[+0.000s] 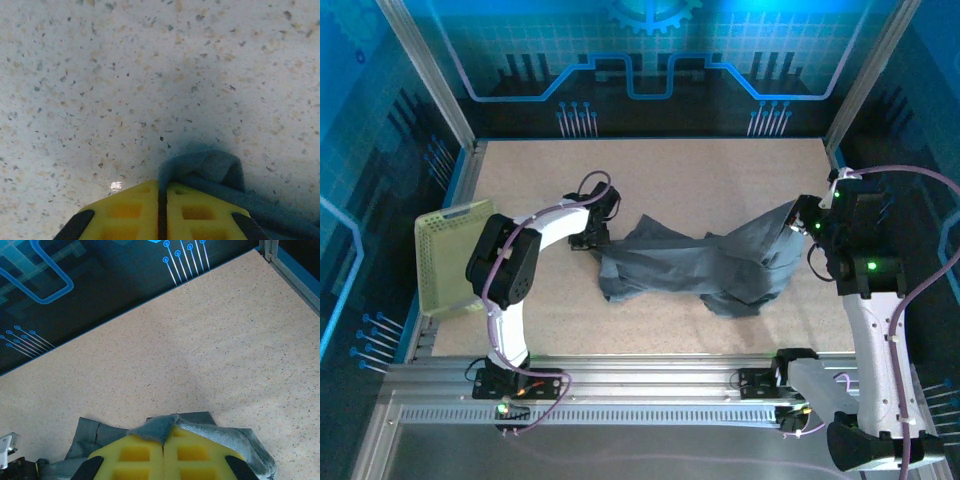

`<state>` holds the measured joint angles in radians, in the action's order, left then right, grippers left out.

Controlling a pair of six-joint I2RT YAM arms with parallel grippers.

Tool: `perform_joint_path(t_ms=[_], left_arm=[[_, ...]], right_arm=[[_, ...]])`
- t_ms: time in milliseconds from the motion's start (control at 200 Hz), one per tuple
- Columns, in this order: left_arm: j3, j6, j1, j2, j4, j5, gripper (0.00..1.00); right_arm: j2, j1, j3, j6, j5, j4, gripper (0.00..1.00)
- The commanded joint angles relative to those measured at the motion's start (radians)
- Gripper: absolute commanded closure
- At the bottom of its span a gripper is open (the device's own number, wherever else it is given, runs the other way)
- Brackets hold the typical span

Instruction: Fold the inside-out t-shirt

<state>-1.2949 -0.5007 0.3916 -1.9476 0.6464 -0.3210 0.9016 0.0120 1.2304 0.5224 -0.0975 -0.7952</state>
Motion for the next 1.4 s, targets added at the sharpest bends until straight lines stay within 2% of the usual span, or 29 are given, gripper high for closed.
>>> perform_joint_path(t_ms=[0, 30, 100, 170, 295, 380, 505, 625, 665, 795, 900, 975, 1160, 1290, 1395], left_arm=[[0.063, -0.021, -0.035, 0.084, -0.071, 0.080, 0.97], [0.091, -0.026, -0.049, 0.116, -0.106, 0.105, 1.00], [0.189, -0.045, -0.100, 0.235, -0.231, 0.203, 1.00], [0.298, -0.068, -0.175, 0.383, -0.396, 0.353, 1.00], [0.430, -0.166, -0.354, 0.639, -0.694, 0.611, 1.00], [0.452, -0.257, -0.449, 0.764, -0.857, 0.732, 1.00], [0.450, -0.377, -0.495, 0.873, -1.145, 0.882, 1.00], [0.455, -0.445, -0.494, 0.883, -1.290, 0.928, 1.00], [0.466, -0.442, -0.493, 0.857, -1.289, 0.928, 1.00], [0.425, -0.405, -0.495, 0.688, -1.074, 0.955, 1.00], [0.417, -0.527, -0.496, 0.637, -1.225, 1.024, 1.00], [0.380, -0.575, -0.496, 0.676, -1.277, 1.031, 1.00], [0.283, -0.555, -0.497, 0.879, -1.260, 0.992, 1.00], [0.270, -0.559, -0.496, 0.997, -1.264, 0.936, 1.00], [0.255, -0.506, -0.494, 1.021, -1.093, 0.926, 1.00]], right_arm=[[-0.010, -0.011, 0.036, -0.019, -0.032, -0.003, 1.00], [-0.009, -0.011, 0.041, -0.019, -0.046, -0.010, 1.00], [0.001, -0.006, 0.078, -0.011, -0.114, -0.042, 1.00], [0.015, 0.021, 0.138, -0.004, -0.160, -0.071, 1.00], [0.044, 0.102, 0.276, 0.025, -0.158, -0.098, 1.00], [0.052, 0.151, 0.369, 0.048, -0.098, -0.084, 1.00], [0.034, 0.164, 0.485, 0.055, -0.008, -0.009, 1.00], [0.022, 0.163, 0.561, 0.053, 0.038, 0.026, 1.00], [0.022, 0.164, 0.559, 0.051, 0.047, 0.041, 1.00], [0.069, 0.163, 0.558, 0.059, 0.060, 0.008, 1.00], [0.104, 0.163, 0.611, 0.057, 0.065, -0.009, 1.00], [0.108, 0.163, 0.679, 0.044, 0.087, 0.006, 1.00], [0.106, 0.164, 0.866, -0.016, 0.065, 0.001, 1.00], [0.074, 0.163, 0.908, -0.044, 0.061, 0.027, 1.00], [0.037, 0.163, 0.862, -0.040, 0.088, 0.062, 1.00]])
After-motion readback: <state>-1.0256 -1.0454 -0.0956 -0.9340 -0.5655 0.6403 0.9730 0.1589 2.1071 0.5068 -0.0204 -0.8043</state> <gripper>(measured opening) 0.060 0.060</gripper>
